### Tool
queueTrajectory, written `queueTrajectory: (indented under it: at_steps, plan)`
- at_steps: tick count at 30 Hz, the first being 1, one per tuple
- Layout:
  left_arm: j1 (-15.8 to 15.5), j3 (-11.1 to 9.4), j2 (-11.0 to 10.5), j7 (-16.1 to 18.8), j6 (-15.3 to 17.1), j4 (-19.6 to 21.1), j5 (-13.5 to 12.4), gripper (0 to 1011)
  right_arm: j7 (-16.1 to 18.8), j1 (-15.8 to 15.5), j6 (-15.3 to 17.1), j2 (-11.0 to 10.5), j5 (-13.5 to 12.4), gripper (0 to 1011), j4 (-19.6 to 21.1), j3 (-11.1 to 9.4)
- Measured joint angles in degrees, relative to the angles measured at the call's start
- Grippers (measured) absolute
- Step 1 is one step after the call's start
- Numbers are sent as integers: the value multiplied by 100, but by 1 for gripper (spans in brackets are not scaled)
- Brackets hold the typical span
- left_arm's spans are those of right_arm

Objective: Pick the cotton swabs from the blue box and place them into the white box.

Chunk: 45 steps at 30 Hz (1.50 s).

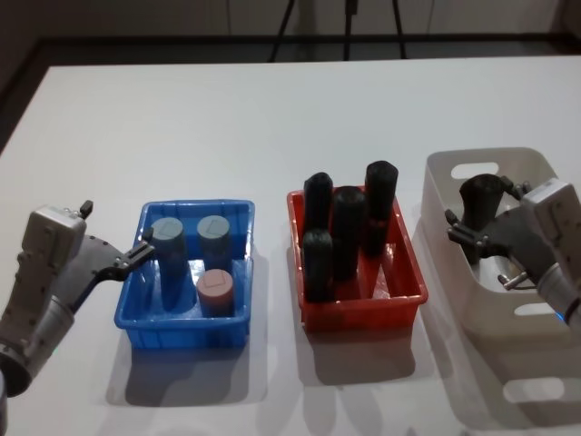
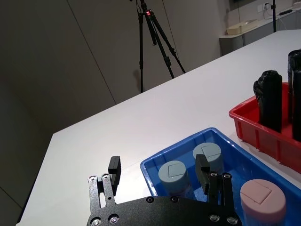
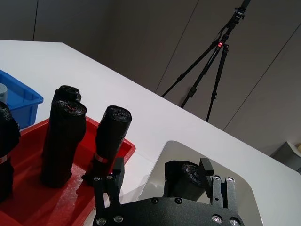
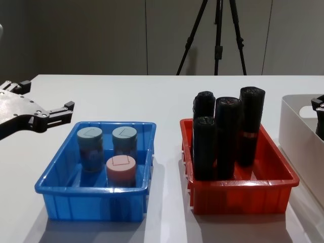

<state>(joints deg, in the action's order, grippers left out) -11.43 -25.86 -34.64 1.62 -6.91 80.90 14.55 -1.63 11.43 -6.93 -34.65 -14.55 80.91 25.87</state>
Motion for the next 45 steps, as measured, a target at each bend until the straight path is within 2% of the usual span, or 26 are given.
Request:
queueTrajectory:
  at_steps: [45]
  plan:
    - [0,0,0,0,0,0,0,1001,1,0,2,0,0,1001,-1,0]
